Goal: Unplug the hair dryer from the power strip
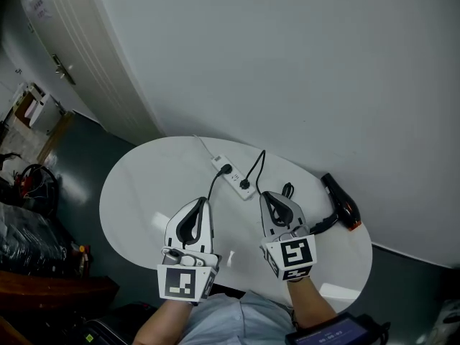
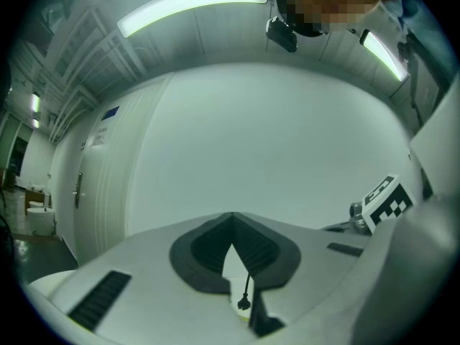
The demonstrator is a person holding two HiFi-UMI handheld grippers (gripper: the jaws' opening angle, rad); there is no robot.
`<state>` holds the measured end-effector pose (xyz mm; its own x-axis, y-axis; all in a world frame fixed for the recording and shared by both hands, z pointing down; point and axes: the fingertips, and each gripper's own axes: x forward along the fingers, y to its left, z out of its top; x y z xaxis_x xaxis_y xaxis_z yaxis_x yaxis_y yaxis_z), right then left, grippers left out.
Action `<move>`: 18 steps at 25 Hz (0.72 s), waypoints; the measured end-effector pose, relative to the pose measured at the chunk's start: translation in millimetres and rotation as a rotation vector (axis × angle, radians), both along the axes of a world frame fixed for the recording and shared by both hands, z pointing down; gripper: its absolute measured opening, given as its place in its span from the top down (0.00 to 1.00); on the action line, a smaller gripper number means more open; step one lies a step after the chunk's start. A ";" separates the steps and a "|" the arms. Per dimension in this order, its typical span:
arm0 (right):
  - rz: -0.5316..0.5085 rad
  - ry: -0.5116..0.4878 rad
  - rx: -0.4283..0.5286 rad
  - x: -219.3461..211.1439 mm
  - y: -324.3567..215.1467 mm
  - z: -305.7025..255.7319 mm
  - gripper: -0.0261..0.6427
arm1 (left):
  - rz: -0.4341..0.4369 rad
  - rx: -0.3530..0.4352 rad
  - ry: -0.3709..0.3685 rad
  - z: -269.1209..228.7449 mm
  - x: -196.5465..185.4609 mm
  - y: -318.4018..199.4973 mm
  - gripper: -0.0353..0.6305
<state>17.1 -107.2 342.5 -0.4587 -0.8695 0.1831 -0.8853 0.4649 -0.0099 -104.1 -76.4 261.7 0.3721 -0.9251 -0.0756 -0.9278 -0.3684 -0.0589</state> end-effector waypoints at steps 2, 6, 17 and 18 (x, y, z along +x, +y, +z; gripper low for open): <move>0.004 0.003 -0.011 -0.7 -6.5 5.1 0.96 | 0.005 -0.007 0.001 2.8 -0.5 -8.9 0.95; -0.001 0.010 -0.043 -2.3 -19.3 20.7 0.96 | 0.013 -0.027 0.000 11.5 1.5 -25.6 0.95; -0.022 0.043 -0.136 -19.5 -46.3 66.5 0.96 | 0.008 -0.100 0.003 43.8 -13.5 -60.4 0.95; -0.022 0.043 -0.144 -20.1 -48.5 70.8 0.96 | 0.008 -0.105 0.004 46.9 -14.4 -63.3 0.95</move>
